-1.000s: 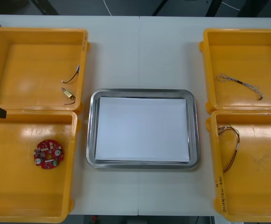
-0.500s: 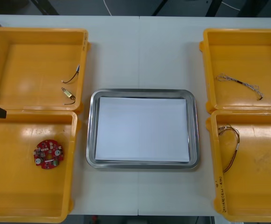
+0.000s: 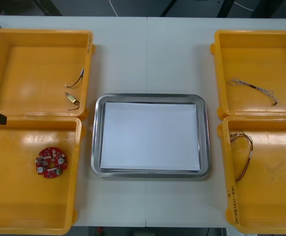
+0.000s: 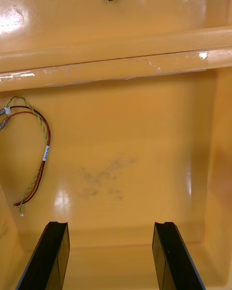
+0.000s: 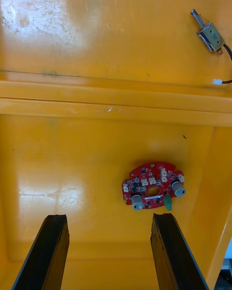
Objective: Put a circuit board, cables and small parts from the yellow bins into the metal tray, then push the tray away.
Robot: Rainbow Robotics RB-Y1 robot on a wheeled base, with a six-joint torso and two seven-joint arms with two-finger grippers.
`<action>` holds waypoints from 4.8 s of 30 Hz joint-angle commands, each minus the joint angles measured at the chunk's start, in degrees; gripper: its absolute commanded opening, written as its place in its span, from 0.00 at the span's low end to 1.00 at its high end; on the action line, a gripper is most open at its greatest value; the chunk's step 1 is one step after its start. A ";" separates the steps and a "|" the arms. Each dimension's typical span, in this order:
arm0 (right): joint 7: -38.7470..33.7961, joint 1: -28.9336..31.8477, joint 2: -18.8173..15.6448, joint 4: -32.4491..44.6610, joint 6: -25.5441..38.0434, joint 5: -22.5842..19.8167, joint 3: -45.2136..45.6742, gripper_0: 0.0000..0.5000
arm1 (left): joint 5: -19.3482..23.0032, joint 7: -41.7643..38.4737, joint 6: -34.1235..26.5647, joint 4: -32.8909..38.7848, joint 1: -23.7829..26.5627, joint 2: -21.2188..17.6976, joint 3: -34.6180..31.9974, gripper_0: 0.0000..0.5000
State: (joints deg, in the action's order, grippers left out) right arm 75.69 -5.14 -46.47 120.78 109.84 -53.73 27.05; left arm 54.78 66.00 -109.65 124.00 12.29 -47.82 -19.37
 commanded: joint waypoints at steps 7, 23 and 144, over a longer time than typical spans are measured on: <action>1.74 0.65 -2.22 0.25 0.16 -0.41 0.64 1.00 | 0.06 6.51 -0.35 1.59 -0.78 -2.46 -1.72 1.00; 1.74 0.65 -2.22 0.25 0.16 -0.41 0.64 1.00 | 0.06 6.51 -0.35 1.59 -0.78 -2.46 -1.72 1.00; -27.44 2.41 11.23 11.58 0.16 6.98 -10.61 1.00 | -15.05 4.84 20.17 5.63 -19.06 11.26 10.85 1.00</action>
State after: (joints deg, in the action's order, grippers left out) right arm 49.84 -4.77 -35.74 130.52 109.84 -48.98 18.71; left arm 41.95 66.01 -91.74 127.60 -3.95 -37.82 -10.65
